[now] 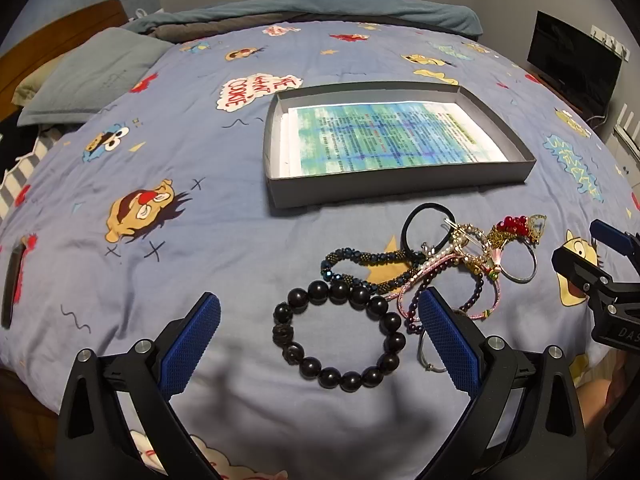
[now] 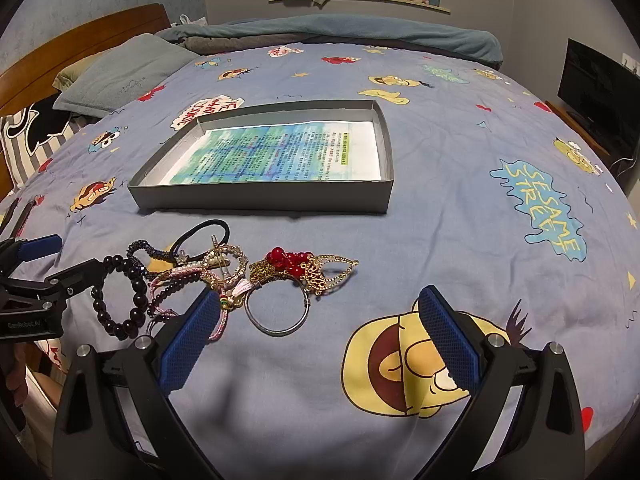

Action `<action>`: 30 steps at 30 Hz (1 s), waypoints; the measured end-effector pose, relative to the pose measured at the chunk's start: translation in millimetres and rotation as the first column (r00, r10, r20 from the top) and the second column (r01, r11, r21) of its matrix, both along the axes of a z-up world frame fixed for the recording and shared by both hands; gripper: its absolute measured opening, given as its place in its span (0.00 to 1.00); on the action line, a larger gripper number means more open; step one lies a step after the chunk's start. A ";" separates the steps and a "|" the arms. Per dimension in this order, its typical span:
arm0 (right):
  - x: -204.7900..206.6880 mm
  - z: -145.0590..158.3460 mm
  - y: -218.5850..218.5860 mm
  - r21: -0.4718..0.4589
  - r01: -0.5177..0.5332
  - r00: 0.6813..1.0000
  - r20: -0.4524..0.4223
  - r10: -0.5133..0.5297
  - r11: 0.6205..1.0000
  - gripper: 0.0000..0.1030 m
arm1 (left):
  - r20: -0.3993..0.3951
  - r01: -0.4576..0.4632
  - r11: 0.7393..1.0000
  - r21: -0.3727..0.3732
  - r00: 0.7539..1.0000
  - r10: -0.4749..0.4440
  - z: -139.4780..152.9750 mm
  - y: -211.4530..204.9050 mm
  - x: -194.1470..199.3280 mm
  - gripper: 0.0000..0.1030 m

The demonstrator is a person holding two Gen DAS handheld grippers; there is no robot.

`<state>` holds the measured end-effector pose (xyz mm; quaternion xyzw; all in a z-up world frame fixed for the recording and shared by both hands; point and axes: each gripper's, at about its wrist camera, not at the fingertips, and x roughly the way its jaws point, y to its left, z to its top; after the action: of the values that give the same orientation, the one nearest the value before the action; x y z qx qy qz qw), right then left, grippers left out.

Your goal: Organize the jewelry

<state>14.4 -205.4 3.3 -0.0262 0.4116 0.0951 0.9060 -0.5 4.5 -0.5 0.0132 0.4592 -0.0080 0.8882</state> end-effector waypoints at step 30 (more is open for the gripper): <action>0.3 -1.6 -0.6 0.000 0.005 1.000 -0.001 -0.005 1.000 0.95 | 0.003 -0.004 1.000 0.000 1.000 0.004 0.5 2.3 -0.2 0.95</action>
<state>14.7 -206.0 1.8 -0.0249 0.4122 0.0928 0.9060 -0.7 6.8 0.0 0.0123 0.4581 -0.0061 0.8888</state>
